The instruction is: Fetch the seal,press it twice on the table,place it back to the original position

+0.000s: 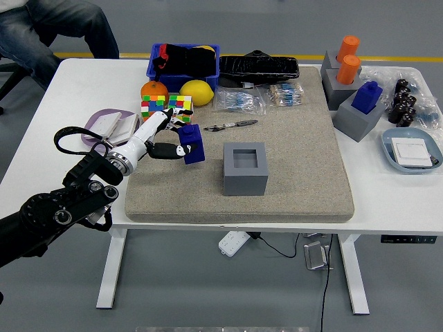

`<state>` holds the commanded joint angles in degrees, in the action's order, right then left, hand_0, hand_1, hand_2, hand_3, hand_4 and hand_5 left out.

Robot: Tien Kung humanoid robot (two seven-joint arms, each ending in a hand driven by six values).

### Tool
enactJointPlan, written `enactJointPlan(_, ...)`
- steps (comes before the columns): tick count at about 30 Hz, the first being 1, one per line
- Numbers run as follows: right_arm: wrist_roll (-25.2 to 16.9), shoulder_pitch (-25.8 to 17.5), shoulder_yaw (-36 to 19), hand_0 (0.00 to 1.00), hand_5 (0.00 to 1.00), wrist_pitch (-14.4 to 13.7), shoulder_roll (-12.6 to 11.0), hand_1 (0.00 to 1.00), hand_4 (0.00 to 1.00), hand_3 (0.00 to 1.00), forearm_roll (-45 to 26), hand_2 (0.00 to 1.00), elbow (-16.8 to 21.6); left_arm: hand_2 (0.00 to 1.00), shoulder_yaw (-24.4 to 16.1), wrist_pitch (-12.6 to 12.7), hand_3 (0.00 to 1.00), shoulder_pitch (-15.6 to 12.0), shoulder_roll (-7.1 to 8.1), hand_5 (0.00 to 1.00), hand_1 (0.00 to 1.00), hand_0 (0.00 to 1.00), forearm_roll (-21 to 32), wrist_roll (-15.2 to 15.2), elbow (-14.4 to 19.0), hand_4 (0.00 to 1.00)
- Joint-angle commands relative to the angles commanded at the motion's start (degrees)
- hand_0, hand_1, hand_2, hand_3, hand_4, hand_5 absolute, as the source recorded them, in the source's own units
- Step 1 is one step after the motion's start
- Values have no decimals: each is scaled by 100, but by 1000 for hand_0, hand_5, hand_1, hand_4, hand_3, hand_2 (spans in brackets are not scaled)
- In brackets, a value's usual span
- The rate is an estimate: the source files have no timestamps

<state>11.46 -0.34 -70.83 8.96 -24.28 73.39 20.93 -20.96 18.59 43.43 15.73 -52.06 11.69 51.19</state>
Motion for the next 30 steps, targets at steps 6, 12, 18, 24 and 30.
enactJointPlan(6,0,3,-6,924,456,2,3,768,822,779,5,768,3,425,52,12,830,-69,-62,2,452,774,70,36,-142,611)
enactJointPlan(12,-1,10,-9,924,457,1,9,768,822,778,5,768,11,422,116,19,830,-82,-103,2,452,774,132,63,-230,610)
enactJointPlan(18,0,3,-5,924,458,3,15,769,822,777,7,768,9,421,156,12,829,-110,-134,2,451,773,167,75,-279,610)
enactJointPlan(24,0,5,2,924,458,4,10,769,822,777,7,768,12,420,181,11,830,-122,-147,2,451,773,174,77,-286,609)
enactJointPlan(30,0,4,-10,924,458,4,19,769,822,777,5,768,7,421,232,6,829,-134,-156,2,450,772,186,77,-292,608)
